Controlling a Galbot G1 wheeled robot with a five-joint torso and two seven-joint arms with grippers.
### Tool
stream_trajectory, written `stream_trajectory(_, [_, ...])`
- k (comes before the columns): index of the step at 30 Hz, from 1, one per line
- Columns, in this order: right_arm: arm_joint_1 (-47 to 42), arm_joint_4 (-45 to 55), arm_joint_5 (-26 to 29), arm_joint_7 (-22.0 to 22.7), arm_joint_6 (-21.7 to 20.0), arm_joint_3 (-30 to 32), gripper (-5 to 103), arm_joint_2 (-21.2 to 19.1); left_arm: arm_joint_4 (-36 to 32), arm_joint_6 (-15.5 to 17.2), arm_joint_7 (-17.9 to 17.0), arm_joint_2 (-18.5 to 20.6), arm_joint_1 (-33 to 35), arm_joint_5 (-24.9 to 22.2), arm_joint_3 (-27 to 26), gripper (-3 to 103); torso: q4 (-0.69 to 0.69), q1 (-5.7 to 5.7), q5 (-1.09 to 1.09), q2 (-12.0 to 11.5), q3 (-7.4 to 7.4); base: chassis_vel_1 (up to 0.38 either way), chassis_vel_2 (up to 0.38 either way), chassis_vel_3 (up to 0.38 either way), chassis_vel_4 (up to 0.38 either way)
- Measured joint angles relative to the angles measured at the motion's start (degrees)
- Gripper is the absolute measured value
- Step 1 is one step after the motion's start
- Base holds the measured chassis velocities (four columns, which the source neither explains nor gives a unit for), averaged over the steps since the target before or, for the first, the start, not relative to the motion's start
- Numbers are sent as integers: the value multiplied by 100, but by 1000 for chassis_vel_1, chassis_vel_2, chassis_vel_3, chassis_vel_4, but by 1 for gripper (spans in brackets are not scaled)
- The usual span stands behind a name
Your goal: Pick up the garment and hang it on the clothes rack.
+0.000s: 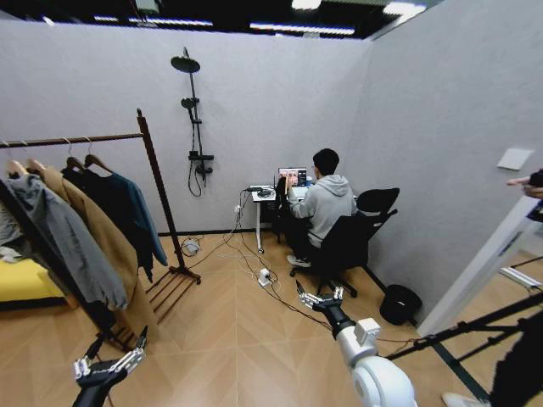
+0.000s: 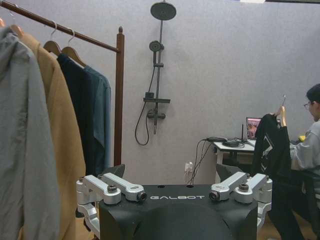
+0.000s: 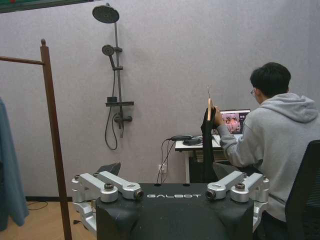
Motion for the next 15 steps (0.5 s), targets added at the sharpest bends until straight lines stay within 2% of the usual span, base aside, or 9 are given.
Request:
stream_trajectory(3, [17,-32,-1,0,3,1,100,-1,0,0,-2,0,0,0,0,100,1,1,4,0,0,-367,387,358,-367])
stream_trajectory(4, [23,-47,-1,0,9,4,100,-3,0,0,-1,0,0,0,0,100,0,0,-6,1,-1,-373,352,389,-370])
stream_trajectory(9, [32,-108,-1,1,45,22,100,-13,-1,0,0,0,0,0,0,100,2,1,7,0,0,-346,356,361,-368])
stream_trajectory(10, [32,-124,-1,1,67,28,100,-18,1,0,0,0,0,0,0,100,0,0,-10,1,-1,-360,355,374,-356])
stream_trajectory(12, [32,-129,-1,0,76,29,100,-19,0,0,0,0,0,0,0,100,0,-1,-7,1,-2,-360,345,374,-356])
stream_trajectory(13, [33,-154,-1,0,94,31,100,-20,-1,0,1,0,0,0,0,100,3,0,9,0,-1,-345,372,338,-355])
stream_trajectory(14, [33,-165,-2,-2,110,30,100,-19,0,0,0,0,0,0,0,100,-1,0,-7,0,-1,-345,310,364,-332])
stream_trajectory(15, [33,-165,-2,-2,110,30,100,-19,0,0,0,0,0,0,0,100,-1,0,-7,0,-1,-345,310,364,-332])
